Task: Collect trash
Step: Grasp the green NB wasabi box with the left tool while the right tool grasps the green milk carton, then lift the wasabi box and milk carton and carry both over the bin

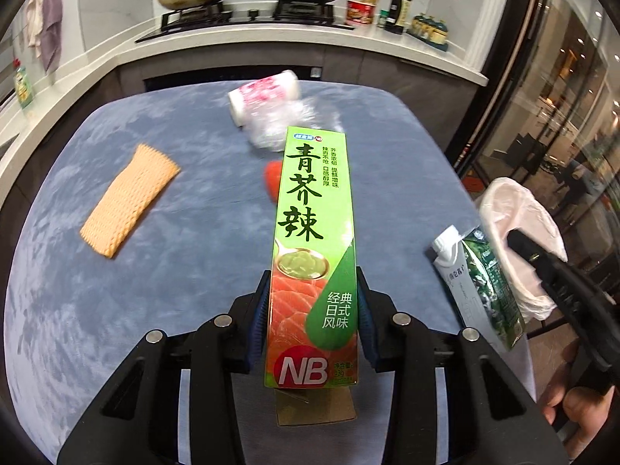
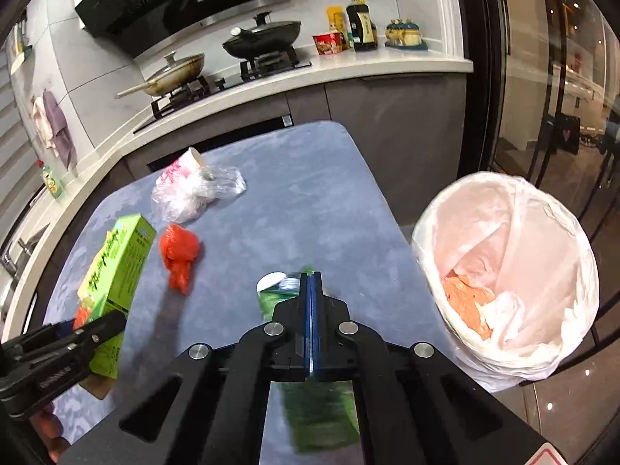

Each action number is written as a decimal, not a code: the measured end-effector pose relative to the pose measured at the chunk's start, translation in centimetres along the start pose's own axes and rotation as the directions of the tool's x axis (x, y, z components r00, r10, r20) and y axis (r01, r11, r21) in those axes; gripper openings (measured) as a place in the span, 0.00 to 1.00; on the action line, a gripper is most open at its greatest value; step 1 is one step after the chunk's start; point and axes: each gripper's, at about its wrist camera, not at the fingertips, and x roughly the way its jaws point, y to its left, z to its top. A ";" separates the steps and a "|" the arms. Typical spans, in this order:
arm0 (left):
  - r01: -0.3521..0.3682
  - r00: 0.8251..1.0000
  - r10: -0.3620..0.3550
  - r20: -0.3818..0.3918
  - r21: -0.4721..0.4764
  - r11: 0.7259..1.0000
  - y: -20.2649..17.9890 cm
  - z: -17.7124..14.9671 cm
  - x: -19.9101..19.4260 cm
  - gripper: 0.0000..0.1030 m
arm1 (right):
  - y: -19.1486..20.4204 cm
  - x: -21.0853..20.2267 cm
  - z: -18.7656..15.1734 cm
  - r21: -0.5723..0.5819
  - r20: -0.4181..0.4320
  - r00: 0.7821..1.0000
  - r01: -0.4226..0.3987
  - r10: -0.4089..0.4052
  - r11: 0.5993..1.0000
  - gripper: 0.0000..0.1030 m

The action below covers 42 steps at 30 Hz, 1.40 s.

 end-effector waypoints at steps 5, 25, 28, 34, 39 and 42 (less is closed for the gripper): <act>0.011 1.000 -0.011 -0.007 0.004 1.000 -1.3 -0.2 -0.2 0.37 | -0.8 -0.8 -1.2 -0.001 0.002 1.000 -0.021 0.021 1.000 0.52; 0.008 1.000 -0.007 -0.030 0.039 0.999 -4.4 -1.6 -0.4 0.37 | -0.8 1.6 -4.7 -0.044 -0.107 0.992 -0.075 0.070 0.996 0.53; 0.010 1.000 -0.009 -0.028 0.047 0.999 -4.8 -1.6 -0.5 0.37 | -0.8 1.4 -4.6 -0.044 -0.104 0.992 -0.076 0.071 0.996 0.52; 0.015 1.000 -0.014 -0.022 0.069 0.997 -6.1 -1.3 -0.8 0.37 | -2.2 -0.4 -3.7 -0.017 -0.046 0.996 -0.073 0.072 0.997 0.47; 0.034 0.999 -0.033 -0.015 0.099 0.995 -7.8 -0.9 -0.9 0.37 | -4.3 -2.2 -2.1 0.017 0.010 0.999 -0.051 0.050 0.999 0.46; 0.048 0.999 -0.047 -0.012 0.121 0.992 -9.2 -0.7 -0.9 0.37 | -6.0 -3.4 -1.4 0.050 0.041 0.999 -0.028 0.026 0.998 0.46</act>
